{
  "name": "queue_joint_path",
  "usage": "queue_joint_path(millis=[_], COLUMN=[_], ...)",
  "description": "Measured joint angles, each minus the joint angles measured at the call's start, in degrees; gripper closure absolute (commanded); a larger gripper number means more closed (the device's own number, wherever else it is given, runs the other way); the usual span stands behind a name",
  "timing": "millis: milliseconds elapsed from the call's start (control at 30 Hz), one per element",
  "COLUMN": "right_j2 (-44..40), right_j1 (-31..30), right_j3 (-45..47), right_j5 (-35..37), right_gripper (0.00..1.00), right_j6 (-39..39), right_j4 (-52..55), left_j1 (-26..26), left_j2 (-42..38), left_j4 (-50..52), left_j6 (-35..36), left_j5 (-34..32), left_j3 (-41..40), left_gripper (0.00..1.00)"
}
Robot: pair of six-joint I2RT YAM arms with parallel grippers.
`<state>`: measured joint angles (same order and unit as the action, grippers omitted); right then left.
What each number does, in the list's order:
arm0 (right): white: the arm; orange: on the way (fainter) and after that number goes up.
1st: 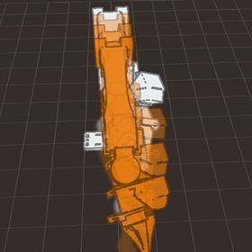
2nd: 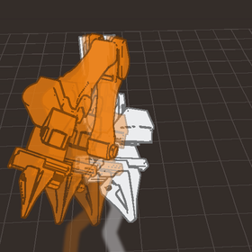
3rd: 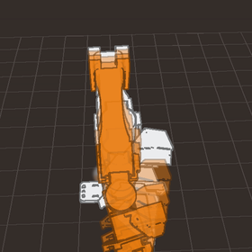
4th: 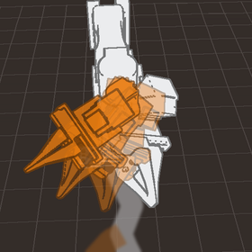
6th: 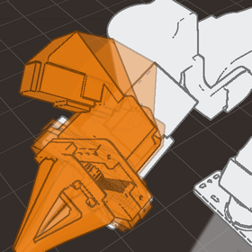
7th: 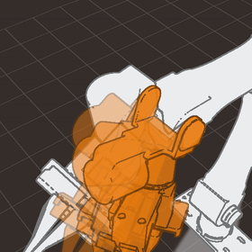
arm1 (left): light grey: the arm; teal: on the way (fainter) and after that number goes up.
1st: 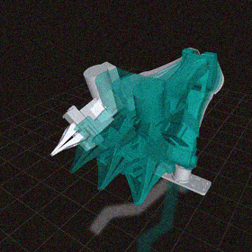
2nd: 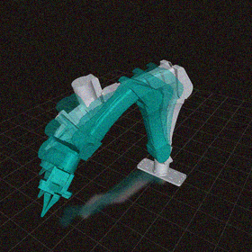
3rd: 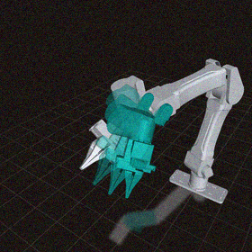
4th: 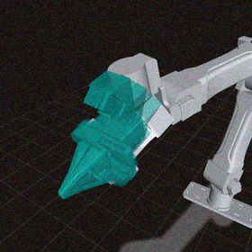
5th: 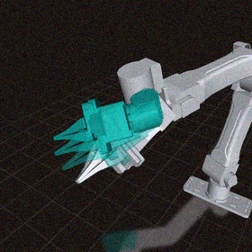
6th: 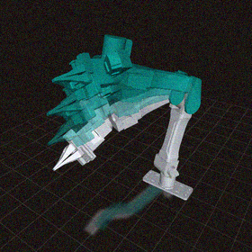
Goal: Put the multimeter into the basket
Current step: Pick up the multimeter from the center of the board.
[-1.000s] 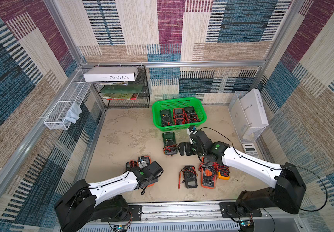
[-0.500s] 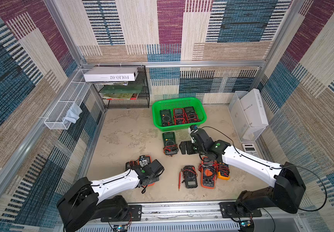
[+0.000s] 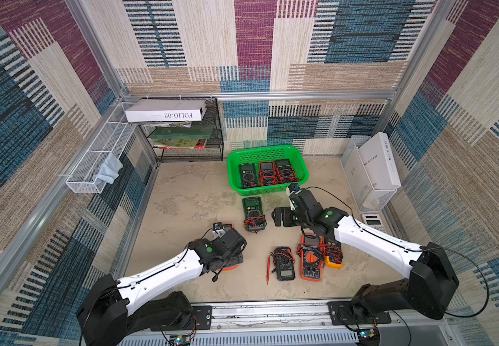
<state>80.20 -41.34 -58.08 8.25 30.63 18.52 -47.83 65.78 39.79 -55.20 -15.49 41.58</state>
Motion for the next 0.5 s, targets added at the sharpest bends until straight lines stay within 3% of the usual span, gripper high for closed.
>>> queue_joint_path(millis=[200,500], right_j2=[-0.94,-1.57], right_j1=[1.97,5.77], right_j3=[-0.07,1.07], right_j5=[-0.61,-1.03], right_gripper=[0.01,0.01], right_j6=[-0.68,-1.97], right_j4=[-0.33,-2.23], left_j1=[0.17,3.34], left_j2=[1.73,13.11], left_j4=[1.38,0.87], left_j6=[3.93,13.33], left_j5=[-2.91,-4.15], left_j3=[7.98,22.71], left_gripper=[1.00,1.00])
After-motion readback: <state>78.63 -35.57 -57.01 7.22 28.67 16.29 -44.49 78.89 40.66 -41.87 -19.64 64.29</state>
